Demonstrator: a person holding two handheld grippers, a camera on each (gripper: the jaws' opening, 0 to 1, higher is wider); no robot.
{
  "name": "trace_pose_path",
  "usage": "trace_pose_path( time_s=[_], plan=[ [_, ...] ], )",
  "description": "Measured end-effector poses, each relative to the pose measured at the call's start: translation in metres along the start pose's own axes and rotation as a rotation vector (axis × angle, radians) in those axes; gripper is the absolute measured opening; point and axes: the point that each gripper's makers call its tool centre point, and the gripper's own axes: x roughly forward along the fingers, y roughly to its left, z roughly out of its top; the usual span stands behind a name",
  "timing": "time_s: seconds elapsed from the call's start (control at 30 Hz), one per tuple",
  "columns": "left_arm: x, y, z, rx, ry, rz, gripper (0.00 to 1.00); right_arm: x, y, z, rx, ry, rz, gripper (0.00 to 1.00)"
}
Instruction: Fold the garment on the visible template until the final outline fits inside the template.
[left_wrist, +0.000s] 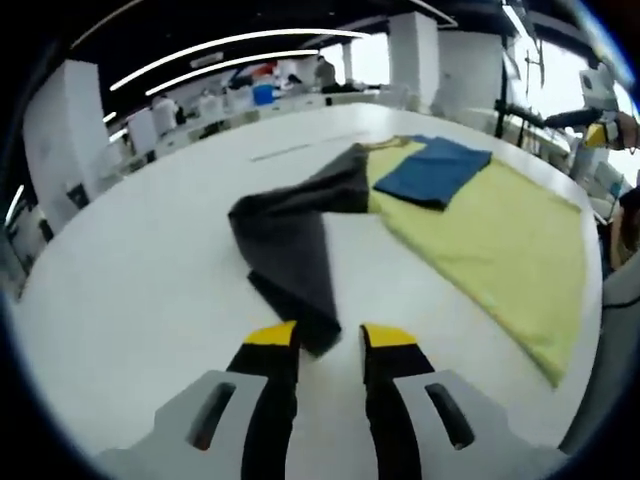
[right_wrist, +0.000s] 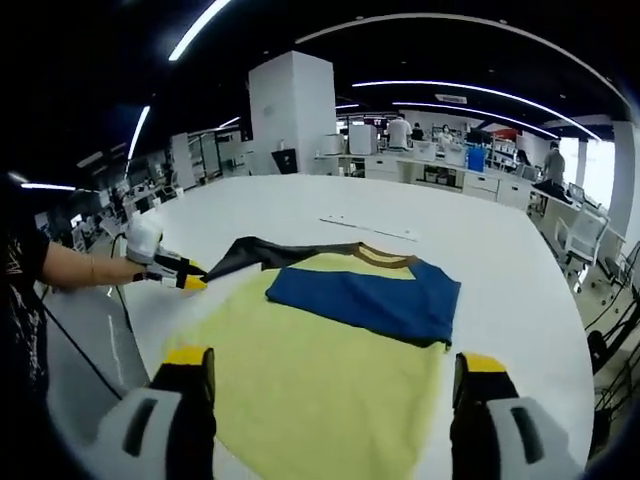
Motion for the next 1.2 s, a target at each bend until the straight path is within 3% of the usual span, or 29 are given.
trace_pose_path(
  time_s=[0.1,0.2,0.27,0.53,0.7,0.93,1.2],
  plan=[
    [0.0,-0.002,0.001,0.049,0.015,-0.006,0.22,0.0,0.0,0.0,-0.004,-0.001,0.001,0.99],
    [0.005,0.006,0.002,0.031,0.026,-0.006,0.19,0.002,-0.004,-0.003,-0.003,0.011,0.006,0.99],
    [0.005,0.001,0.0,-0.007,0.035,-0.017,0.09,0.001,-0.005,-0.003,-0.009,0.01,0.001,0.99],
    [0.006,0.008,0.0,0.0,0.032,-0.006,0.0,0.0,-0.004,0.01,0.015,-0.027,0.001,0.97],
    [-0.004,0.005,0.009,-0.017,-0.01,-0.007,0.0,-0.001,0.001,0.019,0.017,-0.043,0.009,0.96],
    [-0.036,0.02,0.032,-0.02,-0.062,0.022,0.0,-0.004,0.011,0.033,-0.012,-0.057,0.039,0.97],
    [-0.059,0.034,0.043,-0.031,-0.058,0.068,0.0,-0.008,0.016,0.035,-0.019,-0.052,0.053,0.99]
  ],
)
